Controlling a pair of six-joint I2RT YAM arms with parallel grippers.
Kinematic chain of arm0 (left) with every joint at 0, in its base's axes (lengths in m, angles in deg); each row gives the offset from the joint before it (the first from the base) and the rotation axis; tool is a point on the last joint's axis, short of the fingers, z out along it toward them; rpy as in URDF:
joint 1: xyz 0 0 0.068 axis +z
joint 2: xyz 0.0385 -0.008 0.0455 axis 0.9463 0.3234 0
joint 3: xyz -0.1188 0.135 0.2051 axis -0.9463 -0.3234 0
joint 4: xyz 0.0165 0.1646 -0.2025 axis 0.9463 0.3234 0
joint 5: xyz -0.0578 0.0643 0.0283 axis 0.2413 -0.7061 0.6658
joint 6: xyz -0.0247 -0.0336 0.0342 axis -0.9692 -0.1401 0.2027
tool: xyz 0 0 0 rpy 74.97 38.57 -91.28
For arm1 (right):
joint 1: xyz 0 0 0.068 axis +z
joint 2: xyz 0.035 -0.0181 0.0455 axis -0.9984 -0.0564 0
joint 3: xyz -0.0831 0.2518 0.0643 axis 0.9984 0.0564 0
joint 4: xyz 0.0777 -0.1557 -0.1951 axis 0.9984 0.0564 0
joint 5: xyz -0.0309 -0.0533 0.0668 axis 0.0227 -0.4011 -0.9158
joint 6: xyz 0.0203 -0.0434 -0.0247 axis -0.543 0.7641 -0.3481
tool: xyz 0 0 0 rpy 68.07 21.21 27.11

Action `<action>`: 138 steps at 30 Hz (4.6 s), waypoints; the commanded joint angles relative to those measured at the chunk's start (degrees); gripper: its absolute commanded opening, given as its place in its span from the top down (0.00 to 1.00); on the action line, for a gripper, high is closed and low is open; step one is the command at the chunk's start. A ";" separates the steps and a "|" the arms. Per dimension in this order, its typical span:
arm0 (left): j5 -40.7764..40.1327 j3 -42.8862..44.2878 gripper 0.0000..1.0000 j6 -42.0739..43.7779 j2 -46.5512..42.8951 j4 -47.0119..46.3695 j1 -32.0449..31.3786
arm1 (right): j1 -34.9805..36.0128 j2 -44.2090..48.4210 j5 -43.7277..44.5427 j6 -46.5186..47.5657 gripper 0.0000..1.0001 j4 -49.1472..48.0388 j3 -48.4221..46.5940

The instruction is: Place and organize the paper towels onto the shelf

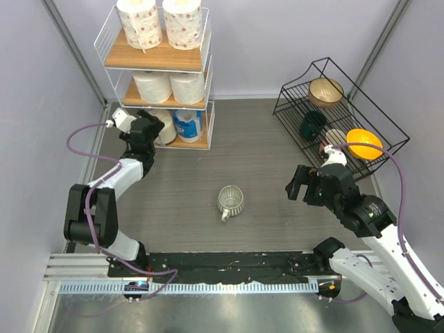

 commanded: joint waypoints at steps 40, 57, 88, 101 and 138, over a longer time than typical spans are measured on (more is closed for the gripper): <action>16.83 -15.56 0.00 -3.43 -52.06 40.71 -1.99 | 18.57 -81.60 32.16 31.32 0.35 -95.45 -33.48; 14.99 -15.82 0.00 -2.29 -55.58 44.49 -1.99 | 17.69 -79.85 34.89 32.65 0.99 -90.79 -31.31; 14.28 -17.58 0.00 -2.20 -64.98 50.55 -1.90 | 15.49 -24.23 27.85 17.10 0.99 -66.02 11.32; 17.45 -18.19 0.00 -0.35 -65.16 48.88 -1.99 | 15.49 -8.92 27.16 14.02 0.55 -53.20 15.20; 23.07 -17.14 0.00 2.55 -64.28 47.74 -1.90 | 9.17 -7.07 44.90 19.01 0.25 -39.91 -13.19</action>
